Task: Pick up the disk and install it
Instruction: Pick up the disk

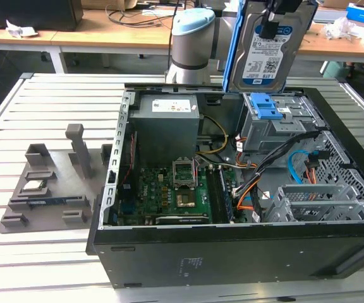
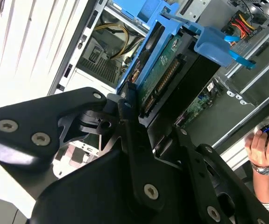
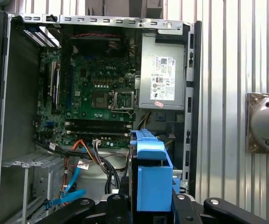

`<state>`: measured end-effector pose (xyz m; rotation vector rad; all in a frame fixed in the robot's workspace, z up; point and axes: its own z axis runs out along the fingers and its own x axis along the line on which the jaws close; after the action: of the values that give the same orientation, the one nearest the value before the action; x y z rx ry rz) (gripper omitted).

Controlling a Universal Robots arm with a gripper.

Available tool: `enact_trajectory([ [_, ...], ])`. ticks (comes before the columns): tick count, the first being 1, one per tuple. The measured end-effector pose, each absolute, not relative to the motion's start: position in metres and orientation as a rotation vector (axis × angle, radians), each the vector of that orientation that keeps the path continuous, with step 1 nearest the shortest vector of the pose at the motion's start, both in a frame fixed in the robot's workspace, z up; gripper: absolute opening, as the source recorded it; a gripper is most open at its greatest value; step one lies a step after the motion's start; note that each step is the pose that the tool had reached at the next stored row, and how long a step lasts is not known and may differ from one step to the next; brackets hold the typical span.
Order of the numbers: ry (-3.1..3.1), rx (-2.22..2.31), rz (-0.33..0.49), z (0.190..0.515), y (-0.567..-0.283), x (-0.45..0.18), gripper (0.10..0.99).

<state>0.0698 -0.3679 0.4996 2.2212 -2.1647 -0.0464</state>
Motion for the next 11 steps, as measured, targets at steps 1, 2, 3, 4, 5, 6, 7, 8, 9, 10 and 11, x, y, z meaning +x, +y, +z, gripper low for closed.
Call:
enact_trajectory([
  [1,-2.165,2.221,-0.046,0.5,-0.369,0.07,0.361],
  [2,-2.164,2.221,-0.045,0.5,-0.371,0.07,0.361],
  [3,-2.164,2.22,-0.045,0.5,-0.371,0.07,0.361],
  [4,-2.164,2.22,-0.044,0.5,-0.372,0.07,0.361],
  [5,-2.164,2.22,-0.043,0.5,-0.374,0.07,0.361],
  [6,-2.163,2.22,-0.043,0.5,-0.376,0.07,0.361],
  [7,-2.163,2.219,-0.042,0.5,-0.377,0.07,0.361],
  [8,-2.163,2.219,-0.042,0.5,-0.378,0.07,0.361],
  [9,-2.163,2.219,-0.042,0.499,-0.379,0.07,0.361],
  [10,-2.162,2.219,-0.041,0.5,-0.381,0.07,0.361],
  [11,-2.162,2.218,-0.041,0.499,-0.383,0.07,0.361],
])
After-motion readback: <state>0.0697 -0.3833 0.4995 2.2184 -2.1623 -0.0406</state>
